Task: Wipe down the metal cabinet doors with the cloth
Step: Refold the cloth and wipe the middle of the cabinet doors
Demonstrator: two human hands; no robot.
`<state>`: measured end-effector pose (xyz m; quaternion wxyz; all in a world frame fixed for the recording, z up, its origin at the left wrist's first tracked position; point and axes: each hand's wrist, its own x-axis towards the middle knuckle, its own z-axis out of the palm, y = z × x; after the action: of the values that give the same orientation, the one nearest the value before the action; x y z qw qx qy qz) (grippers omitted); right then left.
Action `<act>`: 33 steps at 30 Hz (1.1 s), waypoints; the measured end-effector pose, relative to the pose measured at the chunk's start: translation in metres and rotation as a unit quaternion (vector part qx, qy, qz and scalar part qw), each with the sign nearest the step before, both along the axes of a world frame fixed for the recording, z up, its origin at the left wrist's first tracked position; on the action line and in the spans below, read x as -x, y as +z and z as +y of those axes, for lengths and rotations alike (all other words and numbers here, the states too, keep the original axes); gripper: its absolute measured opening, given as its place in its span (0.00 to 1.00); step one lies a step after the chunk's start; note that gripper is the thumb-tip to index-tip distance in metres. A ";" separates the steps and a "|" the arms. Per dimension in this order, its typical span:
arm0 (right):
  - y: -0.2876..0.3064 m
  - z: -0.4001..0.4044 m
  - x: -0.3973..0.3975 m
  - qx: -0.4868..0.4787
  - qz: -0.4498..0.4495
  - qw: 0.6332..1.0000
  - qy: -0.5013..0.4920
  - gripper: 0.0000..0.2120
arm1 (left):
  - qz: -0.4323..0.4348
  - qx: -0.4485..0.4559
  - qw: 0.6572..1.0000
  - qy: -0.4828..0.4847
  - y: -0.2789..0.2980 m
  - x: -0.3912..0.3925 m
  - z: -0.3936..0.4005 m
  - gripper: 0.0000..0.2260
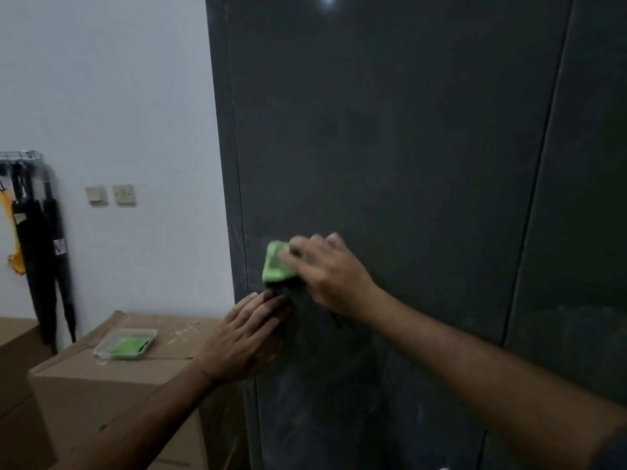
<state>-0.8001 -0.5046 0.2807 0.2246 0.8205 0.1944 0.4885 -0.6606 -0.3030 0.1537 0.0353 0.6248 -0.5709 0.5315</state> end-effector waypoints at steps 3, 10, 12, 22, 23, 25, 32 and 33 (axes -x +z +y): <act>0.012 -0.006 0.006 0.139 0.097 0.985 -0.023 0.21 | -0.032 -0.034 0.999 0.010 -0.009 -0.012 0.017 0.18; 0.054 0.032 -0.027 -0.126 -0.063 0.990 -0.005 0.23 | -0.015 -0.031 0.999 -0.014 -0.005 -0.008 0.023 0.20; 0.004 0.042 -0.031 0.033 0.036 0.999 0.010 0.22 | -0.014 -0.027 0.999 -0.021 -0.007 -0.009 0.022 0.18; 0.027 0.062 -0.053 -0.072 -0.046 0.996 0.020 0.23 | 0.022 -0.026 0.999 -0.025 -0.016 -0.012 0.022 0.22; -0.001 0.064 -0.051 0.028 0.016 0.999 0.022 0.22 | 0.023 -0.017 0.999 -0.042 -0.017 -0.013 0.022 0.19; -0.022 0.059 -0.043 0.150 0.111 0.982 0.005 0.20 | 0.036 -0.012 0.997 -0.062 -0.020 -0.011 0.023 0.18; 0.040 0.057 -0.046 -0.121 -0.067 0.990 0.007 0.23 | 0.086 -0.009 0.996 0.006 -0.031 0.006 0.023 0.21; 0.018 0.056 -0.042 -0.067 -0.022 0.997 0.011 0.24 | 0.099 0.010 0.995 0.009 -0.034 0.009 0.024 0.19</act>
<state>-0.7577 -0.4490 0.2982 0.1684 0.8204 0.1651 0.5209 -0.6700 -0.2786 0.1198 0.0931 0.6789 -0.5535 0.4734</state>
